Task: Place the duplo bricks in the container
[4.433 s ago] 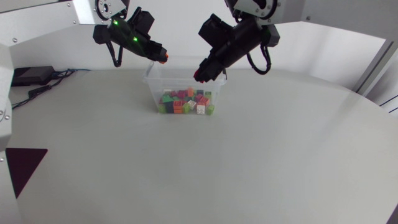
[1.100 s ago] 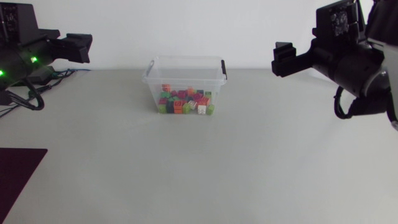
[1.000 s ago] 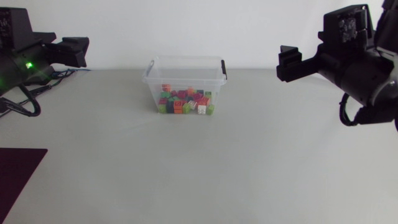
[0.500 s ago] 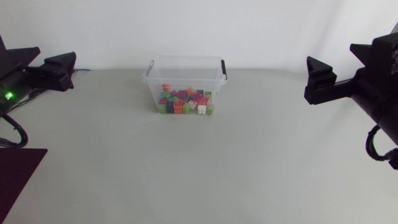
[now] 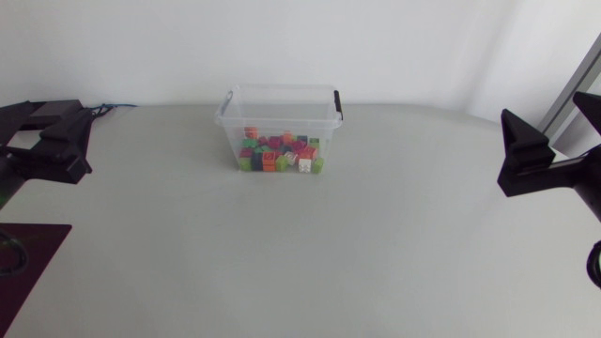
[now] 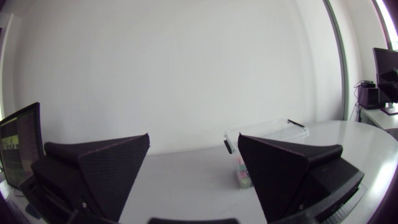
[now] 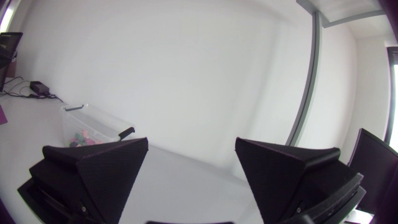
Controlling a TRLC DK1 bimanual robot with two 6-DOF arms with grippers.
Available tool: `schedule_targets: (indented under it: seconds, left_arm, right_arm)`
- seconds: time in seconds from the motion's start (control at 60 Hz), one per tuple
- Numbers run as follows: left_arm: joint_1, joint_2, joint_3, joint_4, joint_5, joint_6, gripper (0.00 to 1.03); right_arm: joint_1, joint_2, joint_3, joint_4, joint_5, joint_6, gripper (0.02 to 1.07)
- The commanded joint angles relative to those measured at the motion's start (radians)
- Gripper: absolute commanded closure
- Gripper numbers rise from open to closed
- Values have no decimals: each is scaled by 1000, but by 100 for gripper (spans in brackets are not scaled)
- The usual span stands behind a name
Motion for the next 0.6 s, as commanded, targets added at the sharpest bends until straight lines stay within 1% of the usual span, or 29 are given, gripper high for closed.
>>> schedule_targets:
  seconds: [0.0, 0.583]
  left_arm:
    - [8, -51, -53, -11, -9, 3, 5]
    - [-21, -348, -308, -102, -43, -96, 5]
  right_arm:
    - [-20, -46, -50, -20, 0, -4, 6]
    - [-209, -288, -322, -48, -201, 211, 6]
